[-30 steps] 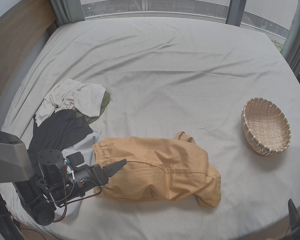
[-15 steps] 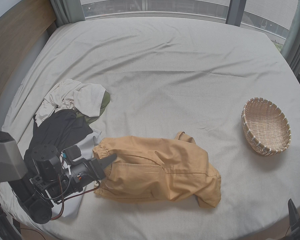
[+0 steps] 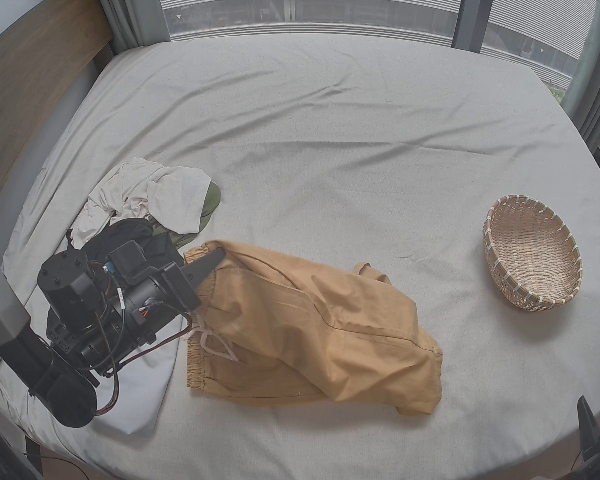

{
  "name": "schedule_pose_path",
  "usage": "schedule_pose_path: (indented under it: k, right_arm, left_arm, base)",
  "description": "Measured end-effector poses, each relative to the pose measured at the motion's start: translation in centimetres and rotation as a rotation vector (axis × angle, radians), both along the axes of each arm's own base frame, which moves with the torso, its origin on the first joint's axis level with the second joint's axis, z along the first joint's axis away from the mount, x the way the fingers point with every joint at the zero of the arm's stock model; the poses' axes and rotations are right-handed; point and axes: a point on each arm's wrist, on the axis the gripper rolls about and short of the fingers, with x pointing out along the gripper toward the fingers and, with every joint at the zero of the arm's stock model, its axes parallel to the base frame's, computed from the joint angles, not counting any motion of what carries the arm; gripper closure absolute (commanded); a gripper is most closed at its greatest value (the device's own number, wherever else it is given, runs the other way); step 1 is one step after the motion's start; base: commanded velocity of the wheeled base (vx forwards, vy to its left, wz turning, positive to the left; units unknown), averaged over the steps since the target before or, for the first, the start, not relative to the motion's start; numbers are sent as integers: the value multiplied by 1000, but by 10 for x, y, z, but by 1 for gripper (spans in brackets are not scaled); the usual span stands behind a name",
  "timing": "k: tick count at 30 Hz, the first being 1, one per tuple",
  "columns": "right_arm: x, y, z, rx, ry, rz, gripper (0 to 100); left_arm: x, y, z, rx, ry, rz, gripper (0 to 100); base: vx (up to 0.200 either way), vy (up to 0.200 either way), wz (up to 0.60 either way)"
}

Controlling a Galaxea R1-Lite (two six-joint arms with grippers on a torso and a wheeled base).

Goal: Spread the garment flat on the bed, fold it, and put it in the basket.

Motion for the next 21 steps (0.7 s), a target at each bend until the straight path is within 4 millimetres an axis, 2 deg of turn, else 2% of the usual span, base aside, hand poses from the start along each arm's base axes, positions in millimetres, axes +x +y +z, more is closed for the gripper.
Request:
schedule_pose_path:
  k: [2,6,10,14,21]
  right_arm:
    - [-1,0,4,-1,-24,1,0]
    - [-6,0,28,0,-97,8,0]
    - [-4,1,44,15,-87,47,0]
    - [9,2,53,93,9,148,0]
    - [44,8,72,355,185,344,0]
  left_arm:
    - [0,0,1,0,-5,3,100]
    - [1,2,3,10,-24,11,100]
    - [4,4,6,18,-44,24,100]
    - [6,7,7,22,-54,41,100]
    - [7,13,5,30,-49,61,100]
  base:
    - [0,0,0]
    - [0,0,0]
    - [0,0,0]
    - [0,0,0]
    - [0,0,0]
